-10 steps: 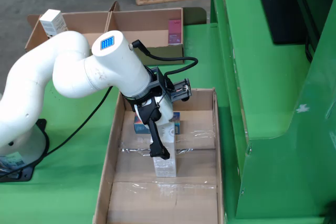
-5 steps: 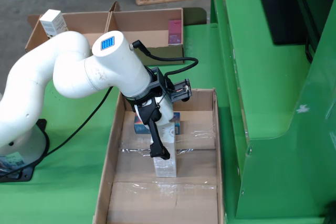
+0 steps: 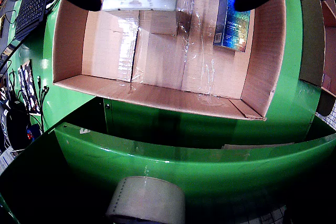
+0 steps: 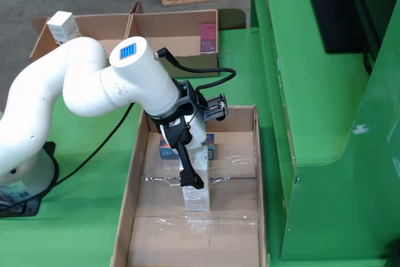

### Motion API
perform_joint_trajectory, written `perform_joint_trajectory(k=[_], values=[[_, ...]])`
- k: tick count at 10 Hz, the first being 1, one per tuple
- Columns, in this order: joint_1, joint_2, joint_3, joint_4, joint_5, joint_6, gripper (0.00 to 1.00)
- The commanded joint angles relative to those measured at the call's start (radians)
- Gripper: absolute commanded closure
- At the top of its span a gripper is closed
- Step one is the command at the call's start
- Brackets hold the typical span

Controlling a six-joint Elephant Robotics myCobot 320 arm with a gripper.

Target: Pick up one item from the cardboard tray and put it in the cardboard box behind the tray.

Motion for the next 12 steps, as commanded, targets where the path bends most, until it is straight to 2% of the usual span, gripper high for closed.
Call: perform_joint_trajectory(k=[1, 6, 12], values=[[-0.003, 0.040, 0.026, 0.009, 0.003, 0.000, 0.50], [-0.003, 0.040, 0.026, 0.009, 0.003, 0.000, 1.00], [-0.003, 0.040, 0.026, 0.009, 0.003, 0.000, 1.00]])
